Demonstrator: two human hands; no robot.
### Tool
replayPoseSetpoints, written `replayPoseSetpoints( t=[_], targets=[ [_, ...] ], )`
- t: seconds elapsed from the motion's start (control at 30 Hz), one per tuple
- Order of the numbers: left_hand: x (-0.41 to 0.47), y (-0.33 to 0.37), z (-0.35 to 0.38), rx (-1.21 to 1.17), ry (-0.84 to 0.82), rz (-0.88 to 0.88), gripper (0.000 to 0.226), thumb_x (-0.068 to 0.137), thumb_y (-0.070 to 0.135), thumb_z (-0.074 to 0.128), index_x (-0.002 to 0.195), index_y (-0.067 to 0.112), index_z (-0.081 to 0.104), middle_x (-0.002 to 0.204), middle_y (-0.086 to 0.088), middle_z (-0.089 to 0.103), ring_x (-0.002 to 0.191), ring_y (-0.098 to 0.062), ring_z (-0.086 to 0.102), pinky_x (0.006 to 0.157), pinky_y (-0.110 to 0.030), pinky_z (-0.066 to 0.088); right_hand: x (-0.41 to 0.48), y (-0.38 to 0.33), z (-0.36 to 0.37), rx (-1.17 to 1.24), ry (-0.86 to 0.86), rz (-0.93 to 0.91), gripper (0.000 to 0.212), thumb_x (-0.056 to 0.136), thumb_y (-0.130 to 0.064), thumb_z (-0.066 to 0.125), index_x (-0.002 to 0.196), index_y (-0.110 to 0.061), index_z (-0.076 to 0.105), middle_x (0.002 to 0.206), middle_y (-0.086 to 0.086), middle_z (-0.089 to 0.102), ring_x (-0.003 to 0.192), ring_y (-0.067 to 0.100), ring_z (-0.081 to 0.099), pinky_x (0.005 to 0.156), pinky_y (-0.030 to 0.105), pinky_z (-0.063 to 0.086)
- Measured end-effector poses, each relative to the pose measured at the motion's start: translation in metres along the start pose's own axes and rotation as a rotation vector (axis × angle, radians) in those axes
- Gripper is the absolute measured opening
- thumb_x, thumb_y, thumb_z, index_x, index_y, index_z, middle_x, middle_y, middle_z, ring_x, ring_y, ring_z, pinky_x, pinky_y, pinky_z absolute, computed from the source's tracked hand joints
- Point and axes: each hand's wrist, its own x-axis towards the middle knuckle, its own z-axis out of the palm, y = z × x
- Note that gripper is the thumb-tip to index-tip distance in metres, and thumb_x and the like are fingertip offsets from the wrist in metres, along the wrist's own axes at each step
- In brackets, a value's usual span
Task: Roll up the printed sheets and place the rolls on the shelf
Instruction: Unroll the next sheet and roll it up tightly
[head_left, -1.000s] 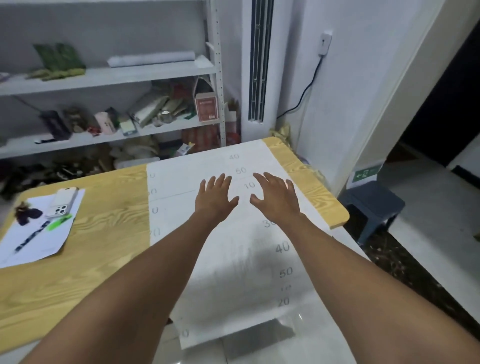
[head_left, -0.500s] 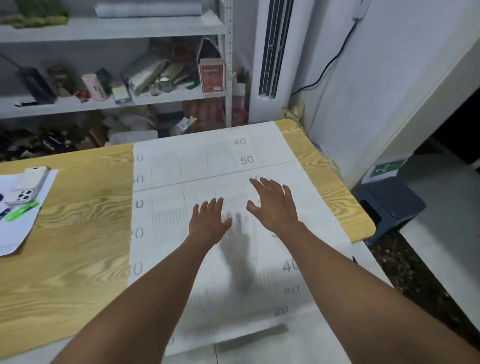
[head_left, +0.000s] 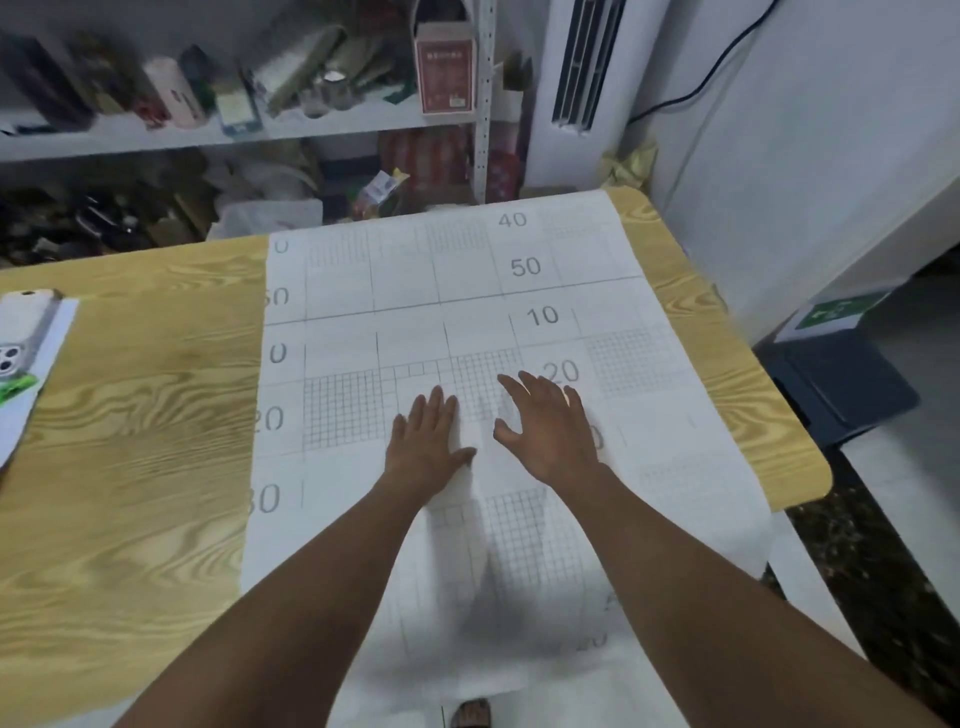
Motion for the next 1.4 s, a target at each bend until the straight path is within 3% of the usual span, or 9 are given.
replayPoseSetpoints(
  t=[0.13,0.23,0.43,0.83,0.97,1.07,1.13,1.27,1.4],
  targets=[
    [0.021,-0.01,-0.01,0.054,0.115,0.011,0.075,0.093,0.054,0.031,0.146,0.019,-0.008,0.152,-0.001,-0.02,0.141,-0.022,-0.01,0.113,-0.041,0.009,0.008,0.002,0.01,0.056,-0.028,-0.048,0.057,0.095,-0.042,0.042,0.147,-0.029,0.023,0.155,-0.002,0.021,0.141,0.015,0.017,0.115,0.039,0.003],
    [0.03,-0.012,-0.019,0.08,0.241,-0.026,0.063,0.098,0.041,0.029,0.146,0.018,-0.004,0.154,-0.002,-0.015,0.141,-0.023,-0.005,0.111,-0.039,0.014,0.009,0.002,0.018,0.074,-0.056,-0.09,0.057,0.095,-0.04,0.042,0.147,-0.028,0.023,0.155,-0.002,0.019,0.141,0.015,0.016,0.115,0.037,0.002],
    [0.022,-0.014,-0.023,-0.013,0.36,-0.002,0.046,0.098,0.024,0.028,0.143,0.015,0.02,0.153,-0.002,0.016,0.138,-0.021,0.016,0.109,-0.039,0.02,0.003,0.003,0.035,0.076,-0.072,-0.134,0.058,0.095,-0.046,0.042,0.147,-0.029,0.022,0.156,-0.003,0.016,0.143,0.017,0.011,0.115,0.036,0.003],
    [-0.038,-0.032,0.005,-0.057,0.227,-0.017,0.055,0.097,0.037,0.031,0.146,0.024,0.009,0.154,0.006,0.007,0.14,-0.018,0.009,0.11,-0.034,0.015,0.031,0.008,0.05,-0.101,-0.121,-0.086,0.063,0.095,-0.054,0.033,0.149,-0.034,0.005,0.158,-0.002,-0.01,0.144,0.025,-0.013,0.115,0.044,-0.005],
    [-0.048,-0.03,0.011,-0.02,0.17,0.008,0.06,0.094,0.05,0.026,0.146,0.026,0.008,0.154,0.008,0.005,0.14,-0.016,0.006,0.111,-0.032,0.014,0.047,0.002,0.046,-0.119,-0.061,-0.037,0.061,0.096,-0.048,0.037,0.149,-0.03,0.011,0.158,0.001,-0.007,0.143,0.031,-0.01,0.115,0.047,-0.001],
    [-0.051,-0.027,0.019,0.028,0.122,0.025,0.082,0.075,0.069,0.006,0.146,0.028,0.008,0.154,0.009,0.003,0.141,-0.017,0.004,0.112,-0.033,0.013,0.05,-0.002,0.043,-0.119,-0.045,-0.004,0.059,0.097,-0.045,0.038,0.148,-0.027,0.014,0.158,0.002,-0.003,0.144,0.032,-0.005,0.115,0.046,0.003],
    [-0.048,-0.024,0.02,0.01,0.106,0.002,0.086,0.072,0.072,0.007,0.146,0.028,0.006,0.154,0.008,-0.001,0.141,-0.017,-0.001,0.113,-0.035,0.009,0.049,-0.003,0.042,-0.103,-0.027,-0.032,0.058,0.097,-0.043,0.038,0.147,-0.025,0.016,0.158,0.003,0.001,0.144,0.031,0.0,0.116,0.045,0.005],
    [-0.032,-0.017,0.013,0.01,0.085,-0.023,0.076,0.087,0.061,0.033,0.146,0.026,0.001,0.154,0.006,-0.008,0.141,-0.018,-0.008,0.115,-0.037,0.004,0.038,0.007,0.037,-0.059,-0.012,-0.122,0.055,0.098,-0.041,0.037,0.148,-0.025,0.017,0.158,0.002,0.006,0.144,0.027,0.004,0.115,0.042,0.005],
    [-0.016,-0.017,0.002,-0.007,0.094,-0.042,0.068,0.092,0.052,0.033,0.146,0.025,0.001,0.154,0.006,-0.01,0.141,-0.019,-0.008,0.113,-0.038,0.002,0.028,0.026,0.032,-0.026,-0.05,-0.191,0.055,0.099,-0.039,0.036,0.148,-0.025,0.016,0.158,0.001,0.008,0.144,0.024,0.007,0.115,0.041,0.007]
  ],
)
